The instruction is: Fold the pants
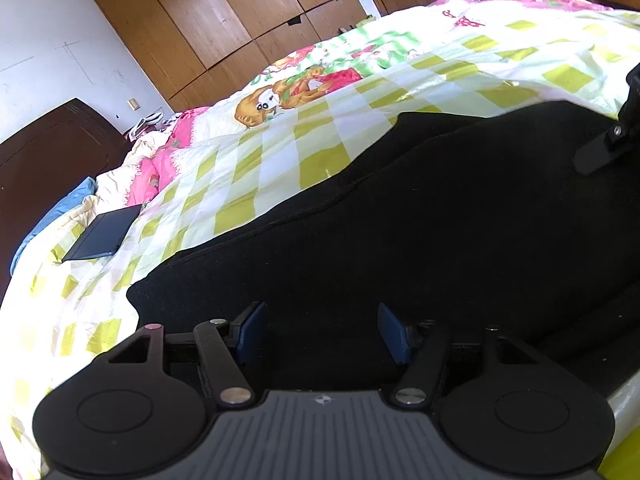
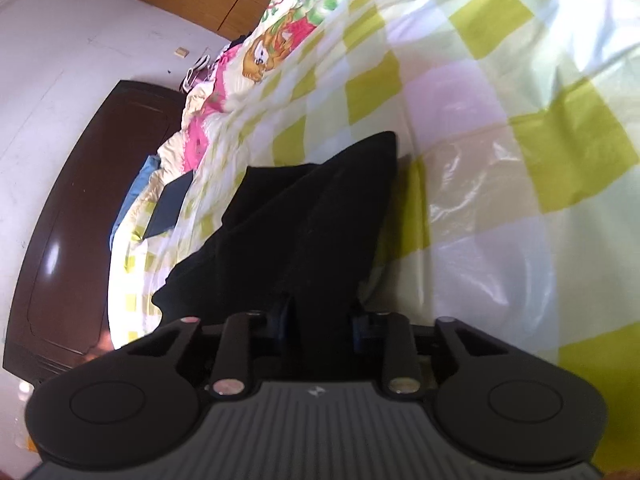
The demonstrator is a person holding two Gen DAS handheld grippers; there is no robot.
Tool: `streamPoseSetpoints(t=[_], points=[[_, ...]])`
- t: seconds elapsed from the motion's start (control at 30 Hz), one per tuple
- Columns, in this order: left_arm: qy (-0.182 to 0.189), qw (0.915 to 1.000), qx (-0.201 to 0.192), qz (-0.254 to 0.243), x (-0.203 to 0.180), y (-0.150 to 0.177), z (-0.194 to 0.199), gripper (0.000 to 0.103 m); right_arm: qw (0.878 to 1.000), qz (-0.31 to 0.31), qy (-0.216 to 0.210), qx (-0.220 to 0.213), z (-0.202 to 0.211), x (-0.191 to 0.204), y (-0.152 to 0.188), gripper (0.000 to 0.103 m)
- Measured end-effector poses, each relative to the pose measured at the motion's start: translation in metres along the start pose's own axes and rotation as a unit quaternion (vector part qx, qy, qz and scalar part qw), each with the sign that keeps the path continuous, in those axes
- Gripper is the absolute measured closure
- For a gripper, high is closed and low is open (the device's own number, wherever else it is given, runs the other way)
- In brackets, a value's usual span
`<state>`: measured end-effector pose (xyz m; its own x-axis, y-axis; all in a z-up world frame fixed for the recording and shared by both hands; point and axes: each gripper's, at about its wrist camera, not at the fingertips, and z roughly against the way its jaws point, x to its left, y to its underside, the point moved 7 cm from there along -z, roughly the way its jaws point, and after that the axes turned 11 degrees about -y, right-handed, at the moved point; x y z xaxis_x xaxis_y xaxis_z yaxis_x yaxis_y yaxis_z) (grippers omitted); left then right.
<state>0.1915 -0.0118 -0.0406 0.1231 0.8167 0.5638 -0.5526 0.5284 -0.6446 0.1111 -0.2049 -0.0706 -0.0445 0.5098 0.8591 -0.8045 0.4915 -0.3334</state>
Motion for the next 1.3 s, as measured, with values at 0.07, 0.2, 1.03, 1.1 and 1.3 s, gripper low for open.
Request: streamPoseSetpoints(t=[0.07,0.2,1.03,1.1,1.3], points=[[0.0,0.9999,-0.002,-0.011,-0.006,-0.002,0.004,0.031,1.0,-0.003,-0.005,-0.006,0.007,-0.001,-0.002,0.085],[0.014,0.9996,-0.006,-0.022,-0.02,-0.007,0.015,0.032,1.0,0.002,0.002,-0.019,0.024,-0.003,-0.007,0.086],[0.071,0.9966,-0.026,-0.032,-0.055,-0.026,0.037,0.031,0.999,-0.024,-0.01,0.045,0.077,-0.037,-0.004,0.059],[0.075,0.9964,-0.025,-0.03,-0.056,-0.026,0.036,0.031,0.998,-0.032,-0.012,0.05,0.081,-0.039,-0.005,0.059],[0.084,0.9963,-0.017,-0.013,-0.056,-0.025,0.033,0.031,0.996,-0.046,-0.048,0.058,0.043,-0.035,-0.003,0.054]])
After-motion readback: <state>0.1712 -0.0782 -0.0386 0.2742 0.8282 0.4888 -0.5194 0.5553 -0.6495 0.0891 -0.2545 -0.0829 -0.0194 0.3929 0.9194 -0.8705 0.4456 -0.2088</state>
